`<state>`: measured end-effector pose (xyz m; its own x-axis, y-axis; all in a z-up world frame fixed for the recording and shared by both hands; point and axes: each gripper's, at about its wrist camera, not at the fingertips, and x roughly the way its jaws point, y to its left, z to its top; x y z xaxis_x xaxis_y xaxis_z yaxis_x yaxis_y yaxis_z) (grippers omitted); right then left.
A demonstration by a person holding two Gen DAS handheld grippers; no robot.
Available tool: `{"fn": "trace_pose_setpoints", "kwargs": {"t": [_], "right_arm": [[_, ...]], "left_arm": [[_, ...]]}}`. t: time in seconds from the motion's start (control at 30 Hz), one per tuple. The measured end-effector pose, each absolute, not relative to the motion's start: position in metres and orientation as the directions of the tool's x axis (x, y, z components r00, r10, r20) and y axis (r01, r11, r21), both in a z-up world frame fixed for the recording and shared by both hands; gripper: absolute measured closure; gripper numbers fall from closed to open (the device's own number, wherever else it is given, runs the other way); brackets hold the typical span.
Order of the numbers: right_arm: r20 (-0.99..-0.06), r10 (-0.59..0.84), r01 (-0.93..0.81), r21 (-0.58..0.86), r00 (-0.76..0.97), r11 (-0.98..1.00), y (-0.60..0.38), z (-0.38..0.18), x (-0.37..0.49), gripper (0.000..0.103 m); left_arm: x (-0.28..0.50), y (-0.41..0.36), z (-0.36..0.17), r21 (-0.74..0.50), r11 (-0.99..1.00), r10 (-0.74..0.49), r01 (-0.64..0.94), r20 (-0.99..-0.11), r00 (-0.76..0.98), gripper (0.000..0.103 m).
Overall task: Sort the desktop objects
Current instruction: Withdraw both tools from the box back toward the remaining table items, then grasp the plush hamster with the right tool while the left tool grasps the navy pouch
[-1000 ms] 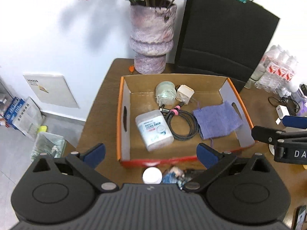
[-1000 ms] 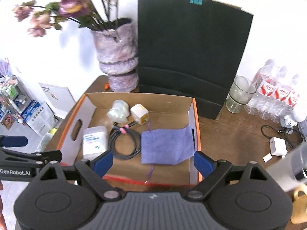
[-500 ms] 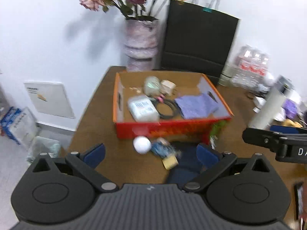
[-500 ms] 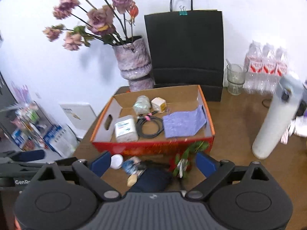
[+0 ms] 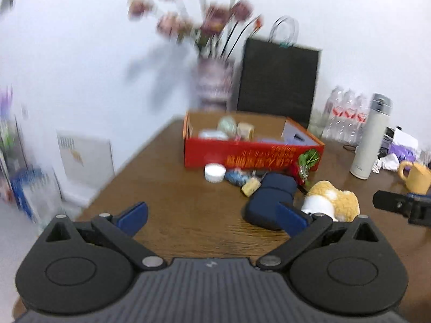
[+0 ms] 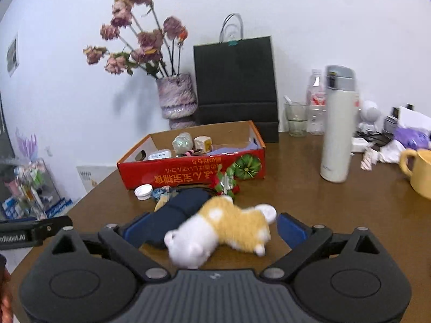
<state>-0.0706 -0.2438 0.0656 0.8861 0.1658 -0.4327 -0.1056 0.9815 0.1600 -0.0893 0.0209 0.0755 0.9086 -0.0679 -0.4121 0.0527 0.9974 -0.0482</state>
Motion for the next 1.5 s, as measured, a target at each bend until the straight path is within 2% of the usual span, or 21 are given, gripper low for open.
{"fn": "trace_pose_setpoints", "kwargs": {"t": [0.07, 0.2, 0.37, 0.5, 0.8, 0.9, 1.03, 1.1, 1.2, 1.3, 1.37, 1.5], "right_arm": [[-0.407, 0.159, -0.104, 0.156, 0.9, 0.982, -0.246, 0.057, -0.088, 0.0], [-0.383, 0.126, -0.085, 0.122, 0.915, 0.989, -0.252, 0.039, -0.117, 0.0], [-0.373, 0.146, -0.112, 0.112, 0.917, 0.987, -0.252, 0.034, -0.138, 0.0], [-0.36, 0.141, -0.13, 0.055, 0.922, 0.99, -0.248, 0.034, -0.143, 0.0], [-0.481, 0.193, -0.16, 0.109, 0.856, 0.981, -0.243, 0.016, -0.102, 0.001], [-0.468, 0.196, -0.186, 0.068, 0.862, 0.98, -0.234, 0.016, -0.083, 0.002], [-0.453, 0.113, -0.156, -0.059, 0.884, 0.986, -0.233, 0.021, -0.049, 0.002], [-0.49, 0.089, -0.139, -0.066, 0.867, 0.988, -0.243, 0.021, -0.028, 0.002], [-0.536, 0.07, -0.095, -0.019, 0.842, 0.995, -0.258, 0.024, -0.007, 0.008], [-0.57, 0.166, -0.135, 0.097, 0.804, 0.986, -0.264, 0.024, -0.002, 0.008], [-0.56, 0.255, -0.212, 0.143, 0.788, 0.967, -0.264, 0.023, -0.004, 0.01], [-0.503, 0.22, -0.259, -0.009, 0.836, 0.966, -0.263, 0.022, -0.007, 0.009]], "left_arm": [[-0.11, 0.015, 0.073, -0.032, 0.996, -0.084, 0.077, -0.375, 0.923, 0.0], [-0.138, 0.014, 0.067, -0.067, 0.987, -0.162, 0.148, -0.342, 0.926, 0.0], [-0.15, 0.005, 0.059, -0.005, 0.98, -0.187, 0.199, -0.356, 0.916, 0.0], [-0.146, 0.004, 0.051, -0.035, 0.983, -0.179, 0.179, -0.391, 0.903, 0.0], [-0.126, 0.005, 0.027, -0.058, 0.983, -0.179, 0.172, -0.463, 0.868, 0.0], [-0.112, 0.006, 0.024, -0.064, 0.98, -0.196, 0.189, -0.484, 0.853, 0.0], [-0.074, 0.004, 0.024, -0.071, 0.979, -0.201, 0.193, -0.528, 0.825, 0.0], [-0.048, 0.004, 0.026, -0.098, 0.978, -0.207, 0.184, -0.558, 0.803, 0.0], [-0.006, -0.002, 0.03, -0.153, 0.971, -0.239, 0.184, -0.579, 0.779, 0.0], [0.029, -0.015, 0.03, -0.176, 0.96, -0.281, 0.219, -0.603, 0.747, 0.0], [0.051, -0.025, 0.024, -0.186, 0.948, -0.316, 0.257, -0.617, 0.72, 0.0], [0.085, -0.037, 0.011, -0.193, 0.947, -0.319, 0.258, -0.67, 0.67, 0.0]]}}
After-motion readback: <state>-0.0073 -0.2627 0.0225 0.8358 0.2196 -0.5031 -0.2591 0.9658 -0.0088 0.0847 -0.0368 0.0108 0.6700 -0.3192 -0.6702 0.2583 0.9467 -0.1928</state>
